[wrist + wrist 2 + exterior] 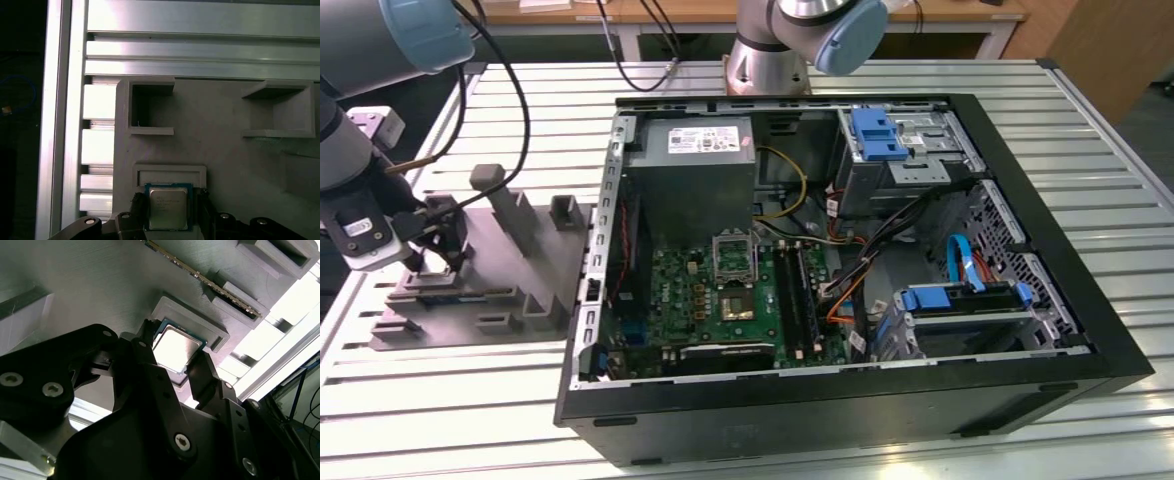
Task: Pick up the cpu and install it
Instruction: 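Pick up the cpu and move it towards the insertion slot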
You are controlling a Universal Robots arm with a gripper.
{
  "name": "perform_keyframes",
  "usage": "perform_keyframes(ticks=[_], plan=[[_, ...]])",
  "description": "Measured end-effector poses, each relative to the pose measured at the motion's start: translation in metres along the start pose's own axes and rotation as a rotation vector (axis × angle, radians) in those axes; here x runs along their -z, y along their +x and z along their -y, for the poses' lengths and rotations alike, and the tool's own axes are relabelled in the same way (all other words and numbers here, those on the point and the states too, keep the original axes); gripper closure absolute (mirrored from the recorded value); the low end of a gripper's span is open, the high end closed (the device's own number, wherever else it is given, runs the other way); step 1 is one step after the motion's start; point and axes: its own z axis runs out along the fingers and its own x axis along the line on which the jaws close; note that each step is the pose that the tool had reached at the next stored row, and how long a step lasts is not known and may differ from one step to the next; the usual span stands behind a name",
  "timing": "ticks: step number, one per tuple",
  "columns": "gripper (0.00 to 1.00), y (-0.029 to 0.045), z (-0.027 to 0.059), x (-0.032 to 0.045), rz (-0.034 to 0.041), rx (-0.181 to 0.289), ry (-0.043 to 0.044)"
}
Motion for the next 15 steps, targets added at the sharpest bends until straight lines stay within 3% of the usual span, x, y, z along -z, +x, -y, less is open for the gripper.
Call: perform_keyframes(ticks=[9,10,15], plan=[[0.47,0.0,0.0,0.0003,-0.0002,0.0,0.0001],[0.53,0.0,0.0,0.0003,-0.0001,0.0,0.0001],[0.53,-0.0001,0.0,0.0002,0.0,0.0,0.0]])
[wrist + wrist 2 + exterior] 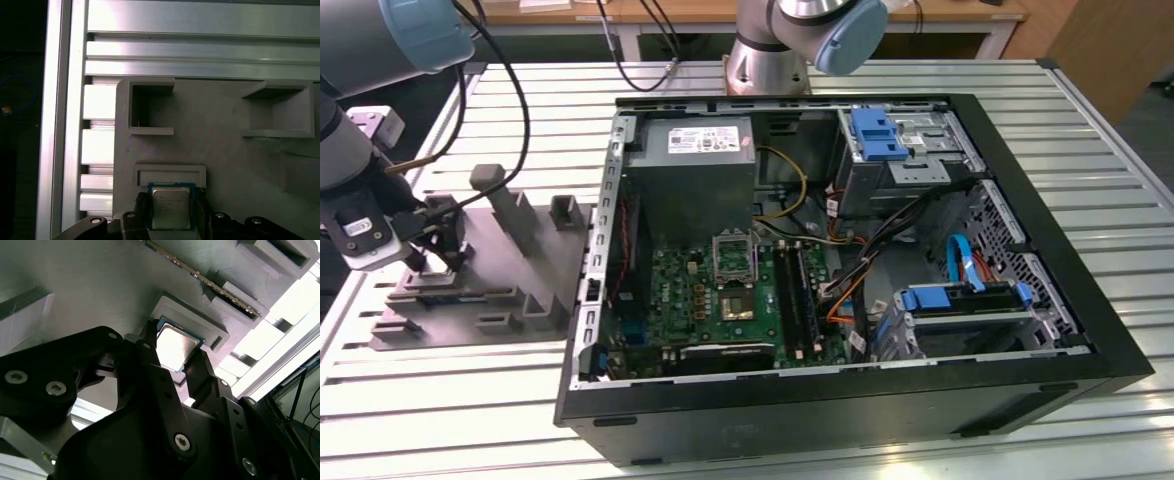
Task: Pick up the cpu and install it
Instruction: 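Pick up the cpu and move it towards the insertion slot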
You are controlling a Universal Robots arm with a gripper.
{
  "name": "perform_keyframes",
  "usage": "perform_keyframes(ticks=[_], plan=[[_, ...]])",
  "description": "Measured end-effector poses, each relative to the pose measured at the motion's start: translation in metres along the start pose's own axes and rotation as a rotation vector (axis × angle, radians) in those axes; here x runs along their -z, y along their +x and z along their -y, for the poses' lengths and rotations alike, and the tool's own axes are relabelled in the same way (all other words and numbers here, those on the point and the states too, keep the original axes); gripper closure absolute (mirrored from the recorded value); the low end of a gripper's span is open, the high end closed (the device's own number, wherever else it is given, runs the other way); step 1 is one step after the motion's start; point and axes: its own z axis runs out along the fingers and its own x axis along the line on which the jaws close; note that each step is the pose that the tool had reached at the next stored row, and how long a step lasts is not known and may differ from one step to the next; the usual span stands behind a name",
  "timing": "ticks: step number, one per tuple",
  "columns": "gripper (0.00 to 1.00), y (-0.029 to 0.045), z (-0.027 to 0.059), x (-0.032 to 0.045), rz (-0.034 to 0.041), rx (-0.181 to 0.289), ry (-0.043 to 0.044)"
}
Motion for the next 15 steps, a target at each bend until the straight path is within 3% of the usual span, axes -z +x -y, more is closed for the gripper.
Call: perform_keyframes(ticks=[15], plan=[[0.53,-0.0001,-0.0005,0.0085,0.0001,-0.001,0.0001]])
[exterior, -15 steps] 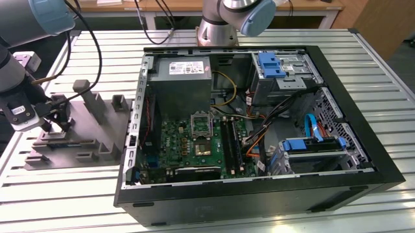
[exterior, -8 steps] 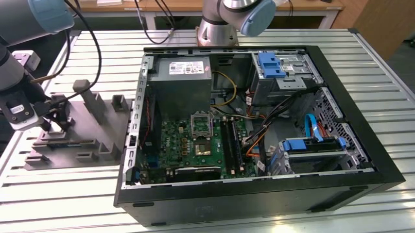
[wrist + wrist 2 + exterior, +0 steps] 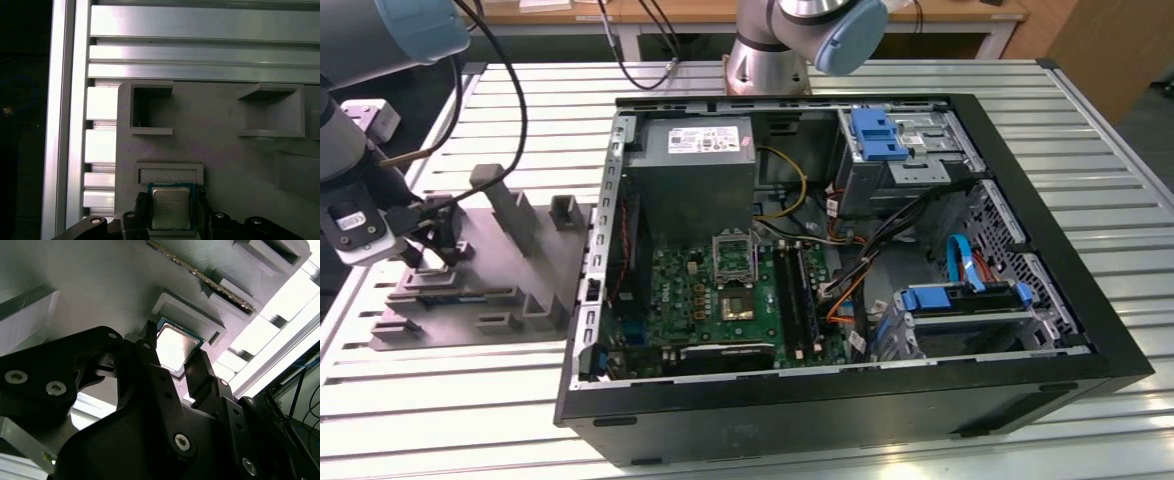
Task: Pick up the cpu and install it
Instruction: 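Pick up the cpu and move it towards the insertion slot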
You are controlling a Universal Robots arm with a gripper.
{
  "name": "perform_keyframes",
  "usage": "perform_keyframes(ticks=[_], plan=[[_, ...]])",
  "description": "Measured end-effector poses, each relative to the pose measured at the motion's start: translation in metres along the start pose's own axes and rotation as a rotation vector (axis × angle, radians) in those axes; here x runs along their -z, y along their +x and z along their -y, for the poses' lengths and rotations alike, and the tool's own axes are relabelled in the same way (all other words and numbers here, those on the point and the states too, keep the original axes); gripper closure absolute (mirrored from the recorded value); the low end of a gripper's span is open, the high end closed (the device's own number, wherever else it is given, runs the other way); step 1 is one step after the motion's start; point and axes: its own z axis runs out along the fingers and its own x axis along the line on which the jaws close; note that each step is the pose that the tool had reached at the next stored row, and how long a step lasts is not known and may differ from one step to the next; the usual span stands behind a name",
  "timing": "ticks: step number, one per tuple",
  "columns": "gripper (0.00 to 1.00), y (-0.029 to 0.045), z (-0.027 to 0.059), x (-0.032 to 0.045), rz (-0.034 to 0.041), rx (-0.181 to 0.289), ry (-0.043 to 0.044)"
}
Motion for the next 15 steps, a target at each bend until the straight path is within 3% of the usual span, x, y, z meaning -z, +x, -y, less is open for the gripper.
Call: perform_keyframes(ticks=[15], plan=[[0.53,0.0,-0.0002,0.0033,-0.0001,0.0,0.0001]])
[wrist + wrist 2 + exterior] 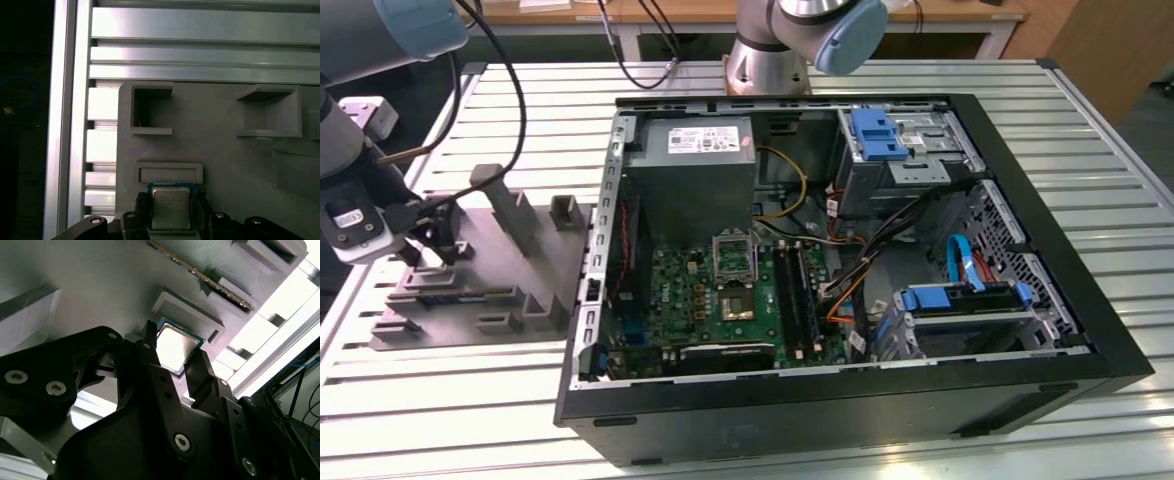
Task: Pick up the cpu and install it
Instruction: 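Pick up the cpu and move it towards the insertion slot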
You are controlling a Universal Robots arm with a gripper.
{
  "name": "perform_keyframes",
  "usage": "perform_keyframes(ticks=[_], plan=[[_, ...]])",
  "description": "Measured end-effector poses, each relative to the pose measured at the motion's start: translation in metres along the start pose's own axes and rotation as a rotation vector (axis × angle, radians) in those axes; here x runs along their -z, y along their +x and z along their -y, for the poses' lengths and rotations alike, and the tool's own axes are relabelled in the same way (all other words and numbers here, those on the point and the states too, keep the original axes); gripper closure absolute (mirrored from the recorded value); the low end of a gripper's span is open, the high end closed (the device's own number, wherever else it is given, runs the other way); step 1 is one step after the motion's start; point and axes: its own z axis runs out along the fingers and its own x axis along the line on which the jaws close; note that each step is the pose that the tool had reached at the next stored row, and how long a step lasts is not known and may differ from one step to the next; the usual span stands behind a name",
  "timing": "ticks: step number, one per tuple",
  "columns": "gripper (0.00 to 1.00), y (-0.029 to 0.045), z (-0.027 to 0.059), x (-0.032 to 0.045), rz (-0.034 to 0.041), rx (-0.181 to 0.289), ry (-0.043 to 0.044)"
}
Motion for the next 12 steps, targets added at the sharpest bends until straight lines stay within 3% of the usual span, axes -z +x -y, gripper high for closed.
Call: perform_keyframes(ticks=[12], plan=[[0.53,0.0,-0.0003,0.0049,0.0001,0.0,-0.0001]])
